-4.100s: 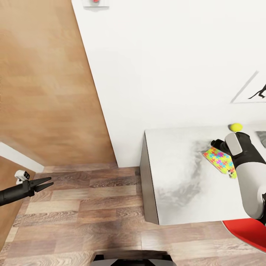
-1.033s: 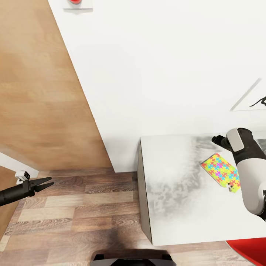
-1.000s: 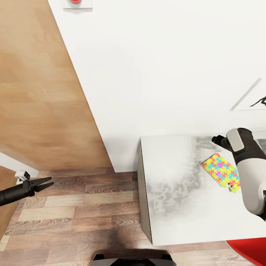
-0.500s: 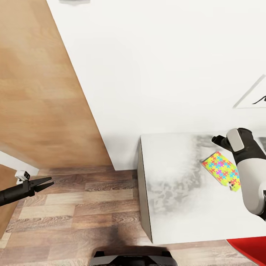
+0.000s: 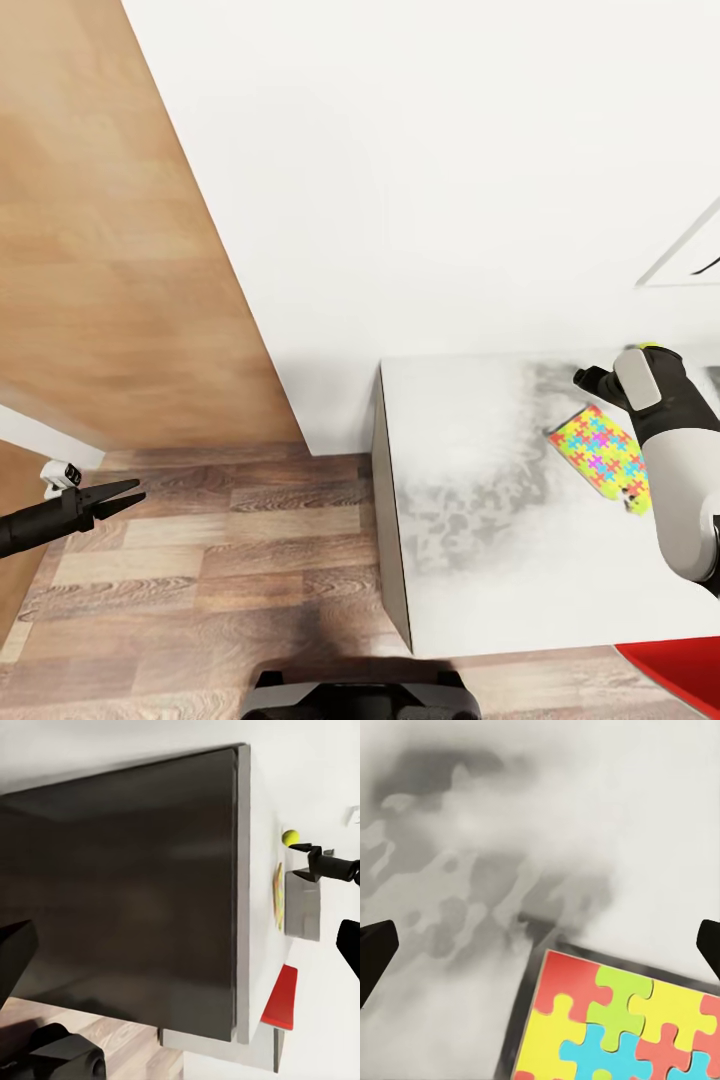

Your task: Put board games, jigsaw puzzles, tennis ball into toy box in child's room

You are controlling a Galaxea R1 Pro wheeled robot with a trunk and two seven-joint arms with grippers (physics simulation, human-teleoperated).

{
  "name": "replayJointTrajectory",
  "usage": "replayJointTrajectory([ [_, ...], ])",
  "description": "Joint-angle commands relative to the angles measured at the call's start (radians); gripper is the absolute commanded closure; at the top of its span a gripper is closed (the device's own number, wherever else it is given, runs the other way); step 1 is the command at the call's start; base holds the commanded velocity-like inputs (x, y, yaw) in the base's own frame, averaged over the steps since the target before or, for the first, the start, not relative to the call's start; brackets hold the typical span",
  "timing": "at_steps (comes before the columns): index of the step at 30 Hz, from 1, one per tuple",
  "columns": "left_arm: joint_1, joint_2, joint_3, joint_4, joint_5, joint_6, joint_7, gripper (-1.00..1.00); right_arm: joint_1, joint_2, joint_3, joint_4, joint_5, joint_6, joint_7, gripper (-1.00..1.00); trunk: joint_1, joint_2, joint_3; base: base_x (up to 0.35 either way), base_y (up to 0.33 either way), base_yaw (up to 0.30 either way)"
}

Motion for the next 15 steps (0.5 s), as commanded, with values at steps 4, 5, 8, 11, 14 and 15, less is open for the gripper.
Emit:
replayJointTrajectory([
  [4, 0.000, 0.000, 0.000, 0.000, -0.001, 0.011, -0.004, -1.00, -0.001, -0.001, 0.001, -0.002, -0.010, 0.001, -0.009, -1.00, 0.000, -0.002, -0.007, 0.000, 0.000, 0.000],
  [5, 0.000, 0.000, 0.000, 0.000, -0.001, 0.011, -0.004, -1.00, -0.001, -0.001, 0.001, -0.002, -0.010, 0.001, -0.009, -1.00, 0.000, -0.002, -0.008, 0.000, 0.000, 0.000],
  [8, 0.000, 0.000, 0.000, 0.000, -0.001, 0.011, -0.004, -1.00, -0.001, -0.001, 0.001, -0.002, -0.010, 0.001, -0.009, -1.00, 0.000, -0.002, -0.012, -0.002, -0.002, 0.000],
  [11, 0.000, 0.000, 0.000, 0.000, -0.001, 0.011, -0.004, -1.00, -0.001, -0.001, 0.001, -0.002, -0.010, 0.001, -0.009, -1.00, 0.000, -0.002, -0.014, -0.044, -0.038, 0.000],
  [14, 0.000, 0.000, 0.000, 0.000, -0.001, 0.011, -0.004, -1.00, -0.001, -0.001, 0.001, -0.002, -0.010, 0.001, -0.009, -1.00, 0.000, -0.002, -0.015, -0.063, -0.055, 0.000],
  [15, 0.000, 0.000, 0.000, 0.000, -0.001, 0.011, -0.004, -1.00, -0.001, -0.001, 0.001, -0.002, -0.010, 0.002, -0.009, -1.00, 0.000, -0.002, -0.016, -0.047, -0.041, 0.000],
])
